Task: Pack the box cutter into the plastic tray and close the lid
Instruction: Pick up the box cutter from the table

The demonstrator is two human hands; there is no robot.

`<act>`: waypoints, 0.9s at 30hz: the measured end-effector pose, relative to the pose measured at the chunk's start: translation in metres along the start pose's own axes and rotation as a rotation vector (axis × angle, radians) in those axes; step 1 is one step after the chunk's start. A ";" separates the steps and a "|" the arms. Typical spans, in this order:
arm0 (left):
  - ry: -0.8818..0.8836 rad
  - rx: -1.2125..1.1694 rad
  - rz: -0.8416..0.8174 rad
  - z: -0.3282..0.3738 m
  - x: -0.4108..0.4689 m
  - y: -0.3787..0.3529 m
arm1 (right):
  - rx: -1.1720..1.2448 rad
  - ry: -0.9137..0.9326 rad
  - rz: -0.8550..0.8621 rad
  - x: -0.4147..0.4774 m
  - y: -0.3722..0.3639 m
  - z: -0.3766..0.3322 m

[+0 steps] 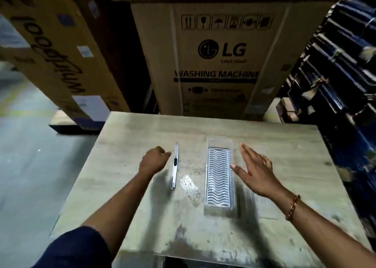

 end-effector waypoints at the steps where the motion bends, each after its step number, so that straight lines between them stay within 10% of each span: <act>1: 0.048 -0.013 -0.047 -0.008 0.003 -0.013 | 0.037 -0.033 -0.038 -0.006 -0.010 0.003; 20: 0.207 -0.105 -0.013 -0.022 0.052 -0.098 | 0.296 -0.266 -0.165 -0.072 -0.091 0.085; 27: 0.097 -0.629 0.007 0.001 0.026 -0.080 | 0.309 -0.264 -0.166 -0.064 -0.087 0.075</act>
Point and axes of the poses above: each hand's wrist, its own x-axis towards the middle knuckle, its own y-axis out of the back of the hand, z = x × y, the point moved 8 cm from there along x, towards the middle knuckle, and after that the axes turned 4 degrees about -z, right-handed, at the moved point
